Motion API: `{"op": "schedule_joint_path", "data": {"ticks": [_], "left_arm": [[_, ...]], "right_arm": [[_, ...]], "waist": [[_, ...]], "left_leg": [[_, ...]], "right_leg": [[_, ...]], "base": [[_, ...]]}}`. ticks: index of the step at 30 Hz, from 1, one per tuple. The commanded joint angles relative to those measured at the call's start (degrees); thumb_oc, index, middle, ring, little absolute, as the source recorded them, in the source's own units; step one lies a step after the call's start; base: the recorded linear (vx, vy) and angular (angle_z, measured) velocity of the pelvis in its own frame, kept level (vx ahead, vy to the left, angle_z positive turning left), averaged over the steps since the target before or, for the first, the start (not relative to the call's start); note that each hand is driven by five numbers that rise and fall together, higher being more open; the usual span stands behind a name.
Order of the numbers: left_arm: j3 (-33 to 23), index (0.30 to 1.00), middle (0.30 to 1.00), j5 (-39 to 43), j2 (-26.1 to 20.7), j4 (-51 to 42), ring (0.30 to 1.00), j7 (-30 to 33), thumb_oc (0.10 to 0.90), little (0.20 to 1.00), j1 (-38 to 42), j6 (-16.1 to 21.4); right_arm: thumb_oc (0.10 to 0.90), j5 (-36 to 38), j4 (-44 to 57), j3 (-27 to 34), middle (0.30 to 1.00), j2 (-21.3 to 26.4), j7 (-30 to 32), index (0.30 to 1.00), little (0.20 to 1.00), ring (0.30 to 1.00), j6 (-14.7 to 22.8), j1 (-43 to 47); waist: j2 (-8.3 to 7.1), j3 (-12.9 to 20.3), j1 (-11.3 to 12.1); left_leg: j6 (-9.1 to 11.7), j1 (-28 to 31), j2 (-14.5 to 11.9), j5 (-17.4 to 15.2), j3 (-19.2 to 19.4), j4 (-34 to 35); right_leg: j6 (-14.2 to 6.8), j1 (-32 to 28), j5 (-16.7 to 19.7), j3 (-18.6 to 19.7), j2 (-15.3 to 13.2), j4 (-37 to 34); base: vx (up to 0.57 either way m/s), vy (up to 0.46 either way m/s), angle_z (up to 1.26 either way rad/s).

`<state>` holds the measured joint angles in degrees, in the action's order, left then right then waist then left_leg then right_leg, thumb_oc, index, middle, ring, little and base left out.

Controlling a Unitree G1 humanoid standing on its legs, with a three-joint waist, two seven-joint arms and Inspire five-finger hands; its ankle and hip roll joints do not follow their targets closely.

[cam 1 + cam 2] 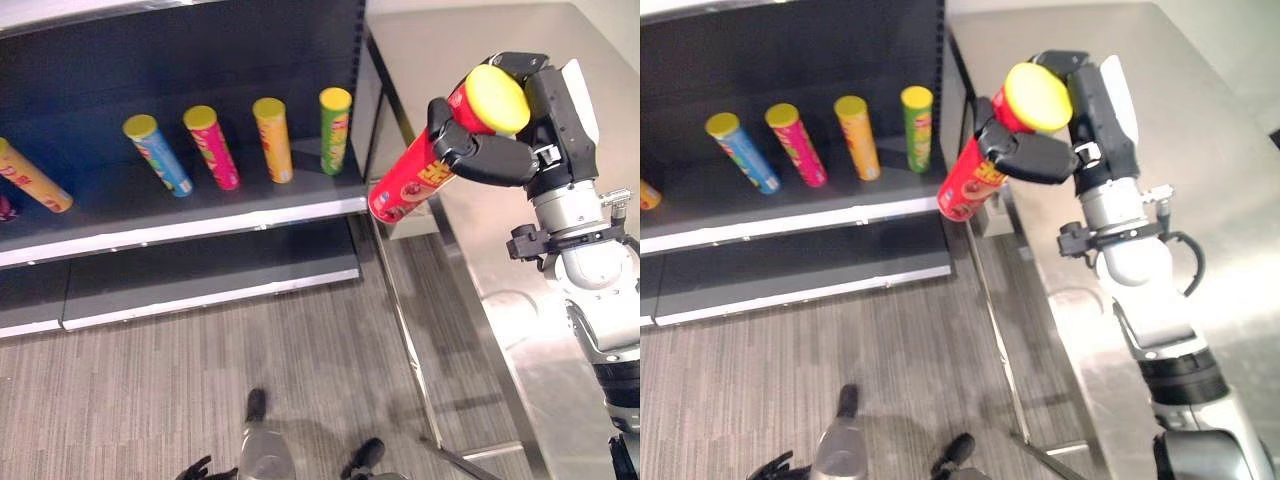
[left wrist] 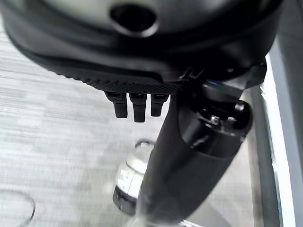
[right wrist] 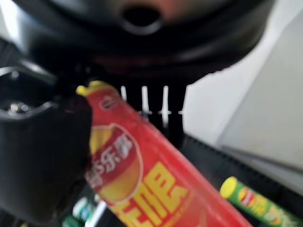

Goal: Put the goods on the table back onto the shelves and tidy them up.

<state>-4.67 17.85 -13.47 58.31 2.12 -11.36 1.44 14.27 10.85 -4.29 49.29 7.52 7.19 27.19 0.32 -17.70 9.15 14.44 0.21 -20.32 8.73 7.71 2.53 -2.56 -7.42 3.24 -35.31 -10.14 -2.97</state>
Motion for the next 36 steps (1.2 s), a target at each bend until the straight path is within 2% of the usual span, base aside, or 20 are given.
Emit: {"op": "schedule_joint_path", "data": {"ticks": [1, 6, 8, 9, 10, 11, 12, 14, 18, 19, 20, 23, 25, 26, 28, 29, 30, 31, 35, 36], "left_arm": [[3.54, 0.9, 0.9, -1.2, -2.52, -4.07, 0.9, 0.79, 0.8, 0.9, 0.67, 2.56], [5.29, 0.9, 0.9, -4.38, -3.16, -4.49, 0.9, 0.07, 0.8, 0.9, 1.18, 2.27], [5.61, 0.9, 0.9, -6.23, -4.62, -4.79, 0.9, -0.23, 0.8, 0.9, 1.92, 2.48], [5.7, 0.9, 0.9, -6.61, -5.57, -5.11, 0.9, -0.25, 0.8, 0.9, 2.41, 2.49], [5.79, 0.9, 0.9, -6.56, -6.66, -5.46, 0.9, 0.1, 0.8, 0.9, 3.09, 2.65], [5.15, 0.9, 0.9, -5.74, -7.63, -6.09, 0.9, 0.29, 0.8, 0.9, 3.64, 2.92], [5.14, 0.9, 0.9, -5.74, -7.63, -6.1, 0.9, 0.29, 0.8, 0.9, 3.67, 2.91], [4.77, 0.9, 0.9, -5.97, -7.77, -6.13, 0.9, 0.27, 0.8, 0.9, 3.51, 2.84], [4.91, 0.9, 0.9, -5.58, -7.24, -6.23, 0.9, -0.37, 0.8, 0.9, 2.83, 2.22], [5.27, 0.9, 0.9, -5.77, -6.98, -6.13, 0.9, -0.45, 0.8, 0.9, 2.97, 2.27], [6.23, 0.9, 0.9, -4.83, -5.64, -6.94, 0.9, -0.43, 0.8, 0.9, 2.99, 2.55], [8.59, 0.9, 0.9, -2.91, -3.79, -10.37, 0.9, 0.27, 0.8, 0.9, 3.01, 2.74], [9.6, 0.9, 0.9, -2.26, -3.27, -11.71, 0.9, 0.4, 0.8, 0.9, 3.21, 2.74], [9.85, 0.9, 0.9, -2.13, -3.09, -11.8, 0.9, 0.46, 0.8, 0.9, 3.1, 2.82], [9.94, 0.9, 0.9, -2.93, -3.97, -11.47, 0.9, 1.14, 0.8, 0.9, 2.34, 2.75], [10.1, 0.9, 0.9, -3.89, -4.26, -10.23, 0.9, 1.29, 0.8, 0.9, 2.01, 2.43], [10.54, 0.9, 0.9, -5.62, -4.16, -9.37, 0.9, 1.05, 0.8, 0.9, 2.03, 2.32], [10.81, 0.9, 0.9, -6.64, -4.84, -9.41, 0.9, 0.81, 0.8, 0.9, 2.39, 2.2], [10.06, 0.9, 0.9, -8.68, -6.86, -9.35, 0.9, 1.12, 0.8, 0.9, 2.22, 2.22], [9.42, 0.9, 0.9, -8.12, -7.98, -9.26, 0.9, 1.51, 0.8, 0.9, 2.79, 2.21]], "right_arm": [[0.4, -0.62, 6.24, 2.22, 0.3, 1.27, -0.15, 0.3, 0.3, 0.3, 5.11, 4.95], [0.4, -3.78, 8.0, 3.32, 0.3, -1.91, -1.1, 0.3, 0.3, 0.3, 3.97, 1.09], [0.4, -5.62, 8.65, 4.11, 0.3, -2.43, -1.49, 0.3, 0.3, 0.3, 3.5, -0.42], [0.4, -6.19, 9.38, 4.61, 0.3, -2.93, -1.36, 0.3, 0.3, 0.3, 3.49, -1.31], [0.4, -6.68, 9.79, 4.36, 0.3, -3.32, -1.45, 0.3, 0.3, 0.3, 3.62, -1.92], [0.4, -7.42, 10.8, 3.96, 0.3, -3.16, -1.69, 0.3, 0.3, 0.3, 3.91, -2.61], [0.4, -7.43, 10.81, 3.99, 0.3, -3.16, -1.69, 0.3, 0.3, 0.3, 3.91, -2.59], [0.4, -7.67, 11.33, 3.48, 0.3, -3.96, -1.84, 0.3, 0.3, 0.3, 4.38, -2.9], [0.4, -9.06, 10.41, 0.27, 0.3, -3.51, -2.61, 0.3, 0.3, 0.3, 4.48, -1.48], [0.4, -9.7, 10.0, -0.94, 0.3, -3.34, -2.69, 0.3, 0.3, 0.3, 4.59, -0.78], [0.4, -10.3, 9.31, -4.34, 0.3, -4.07, -2.65, 0.3, 0.3, 0.3, 4.44, 1.62], [0.4, -12.2, 8.04, -7.6, 0.3, -4.57, -1.56, 0.3, 0.3, 0.3, 4.26, 3.82], [0.4, -13.09, 6.93, -8.57, 0.3, -4.51, -0.88, 0.3, 0.3, 0.3, 3.87, 4.84], [0.4, -14.04, 6.38, -9.31, 0.3, -4.59, -0.54, 0.3, 0.3, 0.3, 3.36, 5.5], [0.4, -17.11, 4.07, -11.92, 0.3, -5.44, 0.55, 0.3, 0.3, 0.3, 2.34, 7.85], [0.4, -16.91, 2.21, -11.93, 0.3, -5.59, 0.6, 0.3, 0.3, 0.3, 1.78, 6.97], [0.4, -17.66, 2.24, -11.06, 0.3, -5.71, 0.76, 0.3, 0.3, 0.3, 1.32, 6.05], [0.4, -18.63, 2.74, -10.39, 0.3, -5.74, 0.65, 0.3, 0.3, 0.3, 0.8, 5.51], [0.4, -21.08, 2.82, -11.53, 0.3, -8.23, 0.85, 0.3, 0.3, 0.3, 0.24, 7.75], [0.4, -21.67, 2.76, -12.37, 0.3, -9.04, 1.14, 0.3, 0.3, 0.3, 0.29, 8.39]], "waist": [[-0.58, 6.64, 0.55], [-0.51, 7.79, 0.71], [-0.82, 8.07, 0.91], [-1.41, 7.69, 0.56], [-1.58, 7.16, -0.22], [-1.43, 6.36, -1.4], [-1.56, 6.39, -1.38], [-1.14, 5.84, -1.72], [-1.46, 4.91, -1.46], [-1.76, 4.48, -1.56], [-2.35, 3.95, -1.51], [-1.92, 1.66, -1.26], [-1.22, 0.56, -1.39], [-1.06, 0.56, -1.2], [-0.79, 1.54, -0.34], [1.01, 3.52, -0.2], [1.92, 4.84, -0.41], [1.95, 5.4, -0.56], [1.56, 4.49, 1.24], [1.69, 3.21, 0.96]], "left_leg": [[-0.87, 0.27, -0.57, -2.11, -3.08, -3.27], [-3.06, 1.45, 4.89, -7.54, -1.54, 1.6], [-4.21, 0.98, 7.23, -9.65, -2.08, 2.28], [-5.2, -0.1, 9.31, -9.14, -2.43, 2.47], [-6.05, -0.67, 10.63, -9.31, -3.34, 2.47], [-7.47, -1.27, 12.76, -9.09, -4.53, 2.47], [-7.55, -1.45, 12.92, -8.92, -4.5, 2.47], [-8.85, -1.66, 14.25, -8.17, -4.92, 2.47], [-10.76, -1.37, 16.88, -7.54, -5.59, 2.42], [-11.1, -1.17, 17.75, -7.82, -5.73, 2.24], [-11.48, -0.99, 19.64, -8.18, -7.71, 1.91], [-11.49, -5.41, 21.07, -10.86, -9.77, -7.15], [-10.01, -8.35, 19.94, -10.41, -9.09, -10.23], [-9.46, -9.13, 18.57, -9.66, -8.57, -10.2], [-8.04, -10.24, 11.48, -4.48, -9.53, -4.23], [-6.54, -8.75, 8.59, -2.25, -8.4, 2.37], [-5.57, -8.3, 9.9, -3.15, -8.2, 2.47], [-5.9, -7.45, 11.5, -3.97, -7.44, 2.47], [-10.3, -3.78, 16.39, -7.19, -3.99, 2.39], [-11.12, -2.88, 16.66, -7.83, -3.09, 2.47]], "right_leg": [[-8.87, 4.17, 0.56, 2.98, -5.99, -1.66], [-11.71, 6.65, 7.57, 1.65, -12.72, -1.33], [-12.44, 7.27, 8.72, 3.02, -14.39, -1.45], [-12.44, 8.14, 10.15, 3.48, -15.69, -1.28], [-12.3, 9.01, 11.07, 6.9, -15.66, -0.51], [-11.21, 10.44, 7.77, 14.66, -12.57, 1.85], [-11.21, 10.72, 7.84, 14.78, -12.74, 1.97], [-8.9, 10.99, 2.28, 17.75, -7.59, 5.72], [-5.27, 11.64, -4.31, 18.18, 2.57, 8.57], [-4.63, 11.69, -4.83, 19.4, 4.74, 7.87], [-3.85, 11.44, -3.74, 25.05, 7.67, 4.31], [-3.13, 9.52, -2.95, 23.74, 6.39, 2.08], [-3.15, 8.73, -3.14, 22.17, 5.22, 1.61], [-3.48, 8.34, -3.2, 21.77, 4.53, 1.33], [-4.61, 8.26, -5.25, 21.69, 2.65, 1.38], [-5.48, 6.81, -6.83, 20.98, 1.78, 1.7], [-6.17, 6.35, -5.4, 20.05, 0.37, 0.88], [-6.96, 6.19, -3.93, 19.68, -1.67, 0.56], [-9.41, 9.47, -1.13, 20.78, -8.76, 7.69], [-9.07, 12.25, 0.0, 21.43, -8.49, 11.15]], "base": [[-0.01, 0.303, 0.36], [-0.09, 0.431, 0.32], [-0.08, 0.366, 0.33], [-0.13, 0.323, 0.02], [-0.14, 0.413, 0.37], [-0.07, 0.303, 0.66], [-0.06, 0.324, 0.91], [-0.04, 0.21, 0.49], [-0.03, 0.138, 0.07], [0.06, 0.059, 0.07], [0.07, 0.002, 0.22], [0.01, -0.043, 0.63], [-0.03, 0.081, 0.76], [0.04, 0.198, 0.9], [0.21, 0.365, 0.4], [0.33, 0.545, 0.09], [0.34, 0.627, 0.29], [0.18, 0.514, 0.21], [0.09, 0.457, -0.02], [0.02, 0.341, -0.2]]}}
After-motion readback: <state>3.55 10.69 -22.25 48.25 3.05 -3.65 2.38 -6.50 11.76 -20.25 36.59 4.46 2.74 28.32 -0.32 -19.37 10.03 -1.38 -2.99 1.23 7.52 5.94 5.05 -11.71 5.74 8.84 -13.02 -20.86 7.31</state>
